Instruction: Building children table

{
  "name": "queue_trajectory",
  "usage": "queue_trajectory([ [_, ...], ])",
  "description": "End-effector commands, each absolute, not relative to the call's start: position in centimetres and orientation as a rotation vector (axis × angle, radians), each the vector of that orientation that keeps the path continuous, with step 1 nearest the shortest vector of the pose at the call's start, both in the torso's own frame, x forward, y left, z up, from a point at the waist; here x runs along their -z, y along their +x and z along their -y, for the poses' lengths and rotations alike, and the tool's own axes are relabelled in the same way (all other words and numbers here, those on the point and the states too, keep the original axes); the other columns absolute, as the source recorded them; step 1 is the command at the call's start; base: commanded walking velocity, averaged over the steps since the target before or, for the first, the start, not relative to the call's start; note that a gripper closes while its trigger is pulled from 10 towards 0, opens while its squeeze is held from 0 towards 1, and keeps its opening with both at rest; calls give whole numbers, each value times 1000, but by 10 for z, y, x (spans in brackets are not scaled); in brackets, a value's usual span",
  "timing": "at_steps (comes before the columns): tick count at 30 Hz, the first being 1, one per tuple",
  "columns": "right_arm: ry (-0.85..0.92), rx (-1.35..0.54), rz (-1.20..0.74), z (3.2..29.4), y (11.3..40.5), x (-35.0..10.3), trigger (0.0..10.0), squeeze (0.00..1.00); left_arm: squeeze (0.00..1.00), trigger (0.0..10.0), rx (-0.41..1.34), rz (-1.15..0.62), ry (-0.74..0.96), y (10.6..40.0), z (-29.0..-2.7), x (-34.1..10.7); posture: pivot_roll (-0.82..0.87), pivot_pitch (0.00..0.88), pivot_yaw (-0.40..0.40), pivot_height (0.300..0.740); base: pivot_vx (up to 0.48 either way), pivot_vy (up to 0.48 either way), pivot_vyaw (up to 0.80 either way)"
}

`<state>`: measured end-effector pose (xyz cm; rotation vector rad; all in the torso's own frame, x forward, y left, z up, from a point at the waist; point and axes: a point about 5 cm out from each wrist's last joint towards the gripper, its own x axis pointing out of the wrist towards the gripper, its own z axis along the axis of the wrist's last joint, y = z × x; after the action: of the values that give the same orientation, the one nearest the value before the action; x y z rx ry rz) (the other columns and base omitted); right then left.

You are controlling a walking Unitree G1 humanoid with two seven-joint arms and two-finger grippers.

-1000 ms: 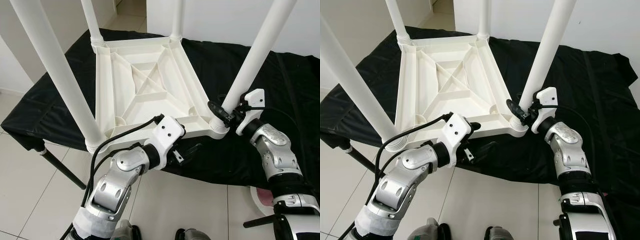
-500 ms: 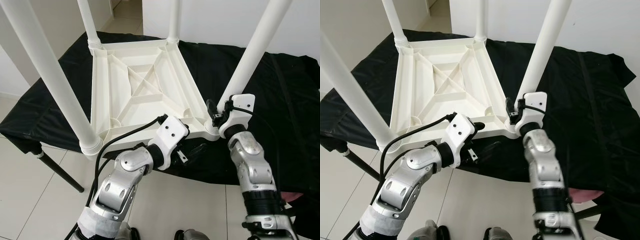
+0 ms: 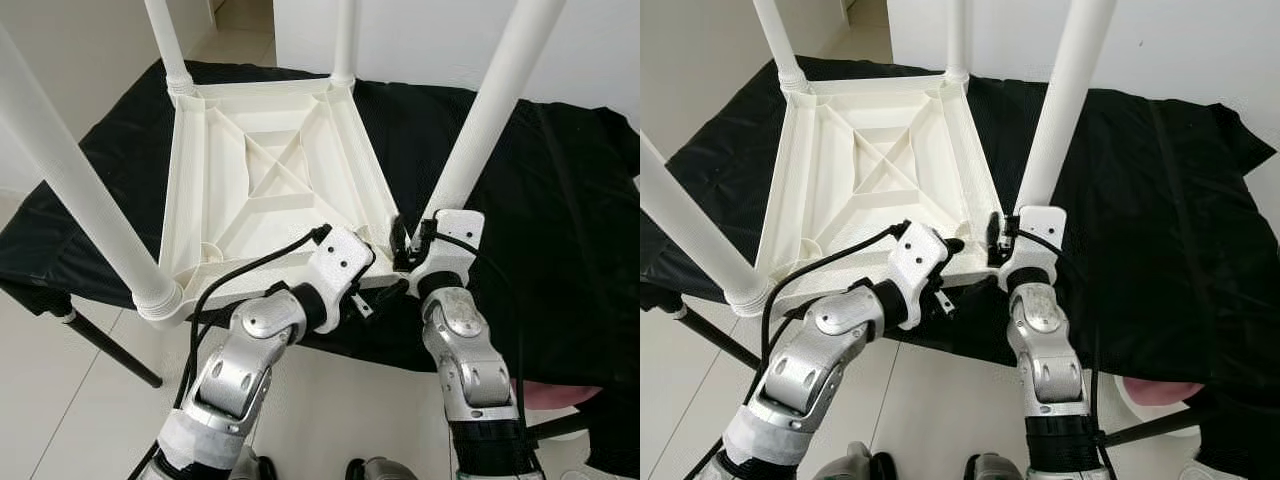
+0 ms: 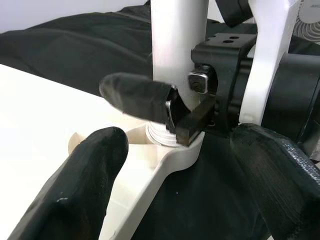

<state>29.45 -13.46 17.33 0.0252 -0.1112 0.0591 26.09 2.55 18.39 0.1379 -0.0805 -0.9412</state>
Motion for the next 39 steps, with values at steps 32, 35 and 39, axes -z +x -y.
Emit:
queue_trajectory([
  [32, -253, -693, 20, 182, 318, -161, 0, 0, 0, 10000, 851, 47, 135, 261, -40, -176, -100, 77, 19, 740, 0, 0, 0],
  [35, -239, -702, 26, 181, 319, -160, 0, 0, 0, 10000, 848, 50, 134, 262, -40, -178, -99, 78, 21, 740, 0, 0, 0],
  [39, -233, -695, 35, 181, 318, -160, 0, 0, 0, 10000, 847, 54, 132, 262, -40, -179, -108, 84, 23, 740, 0, 0, 0],
])
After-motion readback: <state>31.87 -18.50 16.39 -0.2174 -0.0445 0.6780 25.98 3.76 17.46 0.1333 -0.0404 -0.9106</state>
